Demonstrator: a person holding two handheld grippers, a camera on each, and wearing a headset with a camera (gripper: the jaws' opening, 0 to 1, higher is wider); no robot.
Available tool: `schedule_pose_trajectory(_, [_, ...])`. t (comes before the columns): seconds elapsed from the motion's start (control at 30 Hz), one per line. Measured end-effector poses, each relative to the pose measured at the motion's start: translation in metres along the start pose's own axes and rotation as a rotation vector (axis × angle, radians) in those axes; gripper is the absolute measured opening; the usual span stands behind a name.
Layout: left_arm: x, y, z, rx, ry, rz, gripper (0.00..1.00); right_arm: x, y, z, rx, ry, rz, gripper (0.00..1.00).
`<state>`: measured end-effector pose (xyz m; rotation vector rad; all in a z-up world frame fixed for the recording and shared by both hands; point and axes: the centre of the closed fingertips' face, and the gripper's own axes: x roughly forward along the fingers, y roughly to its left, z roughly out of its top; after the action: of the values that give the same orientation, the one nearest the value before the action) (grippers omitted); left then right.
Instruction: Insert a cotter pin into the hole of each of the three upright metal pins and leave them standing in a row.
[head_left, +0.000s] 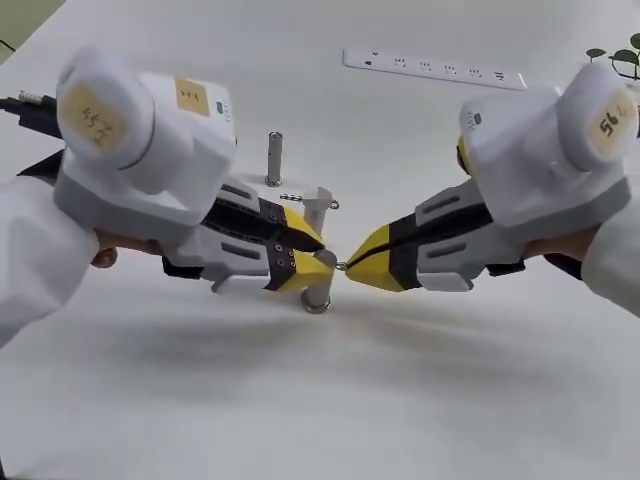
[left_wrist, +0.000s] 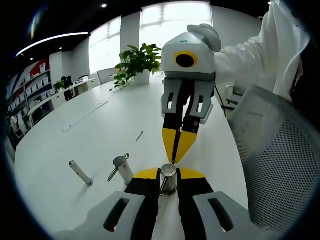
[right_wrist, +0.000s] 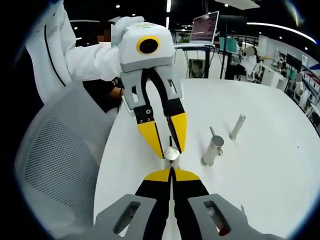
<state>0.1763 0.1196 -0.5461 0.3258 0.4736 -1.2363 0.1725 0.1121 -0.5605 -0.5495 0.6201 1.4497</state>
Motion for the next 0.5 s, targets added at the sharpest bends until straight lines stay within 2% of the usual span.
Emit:
schedule_pose_trajectory(0.07, [0.0, 0.001, 0.0, 0.013, 0.0, 0.001, 0.1, 0.0, 0.0, 0.0, -0.005, 0.001, -0.003, 0.0])
schedule_pose_trajectory(0.17, [0.0, 0.001, -0.003, -0.002, 0.001, -0.001, 0.11, 0.0, -0.002, -0.001, 0.002, 0.009, -0.012, 0.0])
schedule_pose_trajectory(0.23, [-0.002, 0.003, -0.004, -0.003, -0.007, 0.01, 0.15, -0.001, -0.003, -0.003, 0.009, 0.014, -0.027, 0.04])
schedule_pose_trajectory(0.33, [-0.006, 0.002, -0.007, -0.01, -0.018, 0.014, 0.26, -0.002, -0.003, -0.004, 0.025, 0.011, -0.031, 0.08])
schedule_pose_trajectory(0.4, [-0.008, 0.0, -0.009, -0.047, -0.031, 0.016, 0.33, -0.002, -0.003, -0.004, 0.035, 0.01, -0.036, 0.11])
schedule_pose_trajectory(0.5, [-0.013, -0.002, -0.015, -0.065, -0.041, 0.022, 0.46, 0.0, -0.002, 0.0, 0.058, -0.004, -0.038, 0.14])
